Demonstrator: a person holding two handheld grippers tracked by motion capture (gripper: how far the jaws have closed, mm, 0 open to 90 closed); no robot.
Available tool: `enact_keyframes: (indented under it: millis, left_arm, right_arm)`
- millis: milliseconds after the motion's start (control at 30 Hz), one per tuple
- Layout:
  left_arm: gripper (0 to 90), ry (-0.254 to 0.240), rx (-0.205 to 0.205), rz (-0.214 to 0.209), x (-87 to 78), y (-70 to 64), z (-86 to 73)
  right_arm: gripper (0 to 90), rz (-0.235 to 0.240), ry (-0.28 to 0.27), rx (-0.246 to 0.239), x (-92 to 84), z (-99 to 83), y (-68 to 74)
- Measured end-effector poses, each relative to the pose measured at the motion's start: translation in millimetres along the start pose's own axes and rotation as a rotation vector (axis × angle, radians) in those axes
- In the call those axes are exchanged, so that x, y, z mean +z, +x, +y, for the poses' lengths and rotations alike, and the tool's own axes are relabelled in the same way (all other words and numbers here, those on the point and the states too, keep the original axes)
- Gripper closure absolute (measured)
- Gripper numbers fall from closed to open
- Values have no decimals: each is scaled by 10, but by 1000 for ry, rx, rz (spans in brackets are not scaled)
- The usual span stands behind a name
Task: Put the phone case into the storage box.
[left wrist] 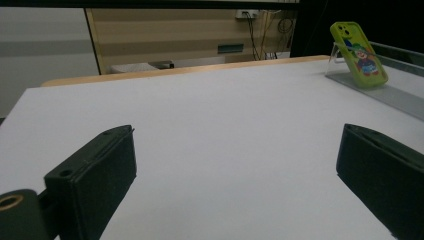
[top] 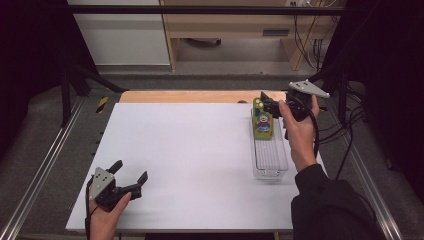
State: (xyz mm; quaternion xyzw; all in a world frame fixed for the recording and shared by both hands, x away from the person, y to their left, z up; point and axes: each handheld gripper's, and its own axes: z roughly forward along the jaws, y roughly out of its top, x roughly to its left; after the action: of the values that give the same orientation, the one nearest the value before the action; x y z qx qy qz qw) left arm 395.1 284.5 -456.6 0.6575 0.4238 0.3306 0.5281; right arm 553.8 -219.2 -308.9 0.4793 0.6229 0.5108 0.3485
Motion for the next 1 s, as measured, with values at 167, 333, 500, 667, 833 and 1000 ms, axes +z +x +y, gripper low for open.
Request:
enact_keyframes:
  millis: [167,333,500,667,833,1000]
  left_arm:
    - [17,-12,-19,14,-110,66,-25]
    - [18,-17,-25,17,-106,88,-27]
    - [17,-20,-18,7,-107,84,-21]
    - [18,-21,-17,7,-112,82,-19]
    - [18,-23,-14,1,-106,79,-17]
    - [18,-23,-8,-4,-101,63,-15]
  right_arm:
    - [35,20,-24,6,-113,13,-27]
    - [38,32,-43,12,-217,17,-47]
    - [42,49,-55,8,-313,8,-75]
    - [46,82,-64,13,-401,-39,-92]
    - [44,86,-66,-9,-504,-79,-110]
    - [44,77,-74,-23,-632,-83,-176]
